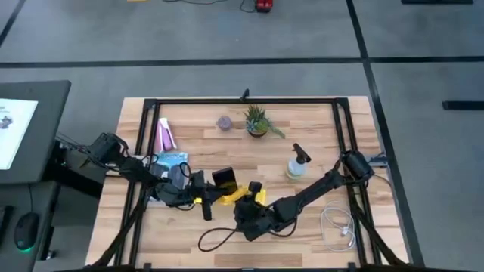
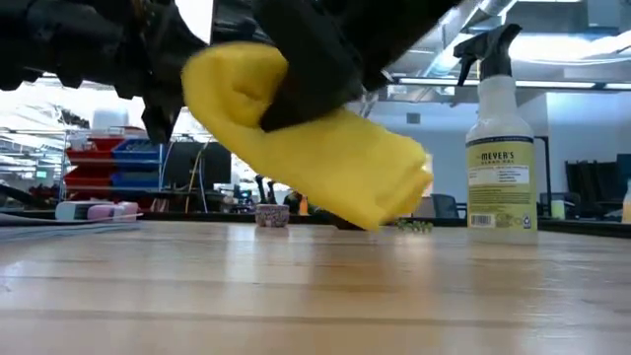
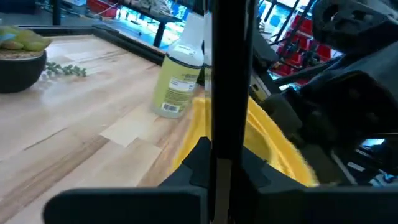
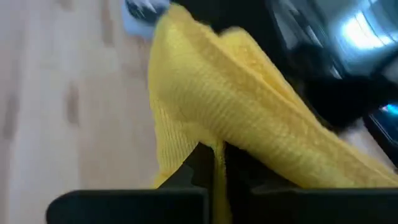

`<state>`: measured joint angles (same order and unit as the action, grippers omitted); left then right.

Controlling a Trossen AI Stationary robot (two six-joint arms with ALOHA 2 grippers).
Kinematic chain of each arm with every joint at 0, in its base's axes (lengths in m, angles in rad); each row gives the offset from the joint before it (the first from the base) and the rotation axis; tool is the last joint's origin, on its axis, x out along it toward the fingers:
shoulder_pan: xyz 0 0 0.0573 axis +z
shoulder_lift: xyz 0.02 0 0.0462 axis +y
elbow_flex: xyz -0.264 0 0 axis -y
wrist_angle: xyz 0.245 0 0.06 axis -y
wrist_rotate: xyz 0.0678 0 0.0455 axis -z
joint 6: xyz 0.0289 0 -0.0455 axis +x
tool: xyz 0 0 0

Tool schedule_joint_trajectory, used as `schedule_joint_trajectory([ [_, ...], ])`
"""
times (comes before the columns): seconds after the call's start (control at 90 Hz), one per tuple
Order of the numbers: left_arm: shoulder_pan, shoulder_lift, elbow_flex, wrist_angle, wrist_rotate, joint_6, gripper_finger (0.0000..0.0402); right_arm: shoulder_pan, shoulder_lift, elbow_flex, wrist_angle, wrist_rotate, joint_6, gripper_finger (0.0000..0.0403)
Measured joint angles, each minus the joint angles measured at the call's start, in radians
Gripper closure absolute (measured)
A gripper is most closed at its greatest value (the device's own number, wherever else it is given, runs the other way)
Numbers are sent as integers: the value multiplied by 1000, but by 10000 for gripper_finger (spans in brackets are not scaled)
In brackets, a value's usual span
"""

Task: Apply microfiber cloth
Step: Wipe the cellphone with the microfiber cloth

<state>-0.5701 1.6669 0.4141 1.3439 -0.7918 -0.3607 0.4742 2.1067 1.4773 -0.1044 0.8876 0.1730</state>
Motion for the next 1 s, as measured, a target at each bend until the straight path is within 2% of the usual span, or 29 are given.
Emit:
schedule_joint_trajectory([
  [0.089, 0, 1, 0, -9, -1, -2, 398, -13, -1, 0, 83, -6, -56, 403],
  [0.222, -2, 2, -1, -16, -14, -13, 398, -25, -2, 0, 60, 6, -65, 403],
  [0.367, -3, 2, -2, -17, -24, -23, 399, -26, -2, 2, -32, 66, -60, 403],
  [0.578, -3, 2, -2, -27, -30, -42, 399, -22, -2, 3, -193, 134, 78, 403],
  [0.667, -4, 2, -3, -30, -28, -45, 399, -22, -2, 1, -160, 124, 79, 403],
  [0.833, -5, 2, -4, -17, 4, -52, 399, -23, -2, -1, 0, 40, -38, 403],
  [1.0, -5, 2, -4, -13, -4, -55, 399, -23, -2, 2, -65, 87, -48, 403],
])
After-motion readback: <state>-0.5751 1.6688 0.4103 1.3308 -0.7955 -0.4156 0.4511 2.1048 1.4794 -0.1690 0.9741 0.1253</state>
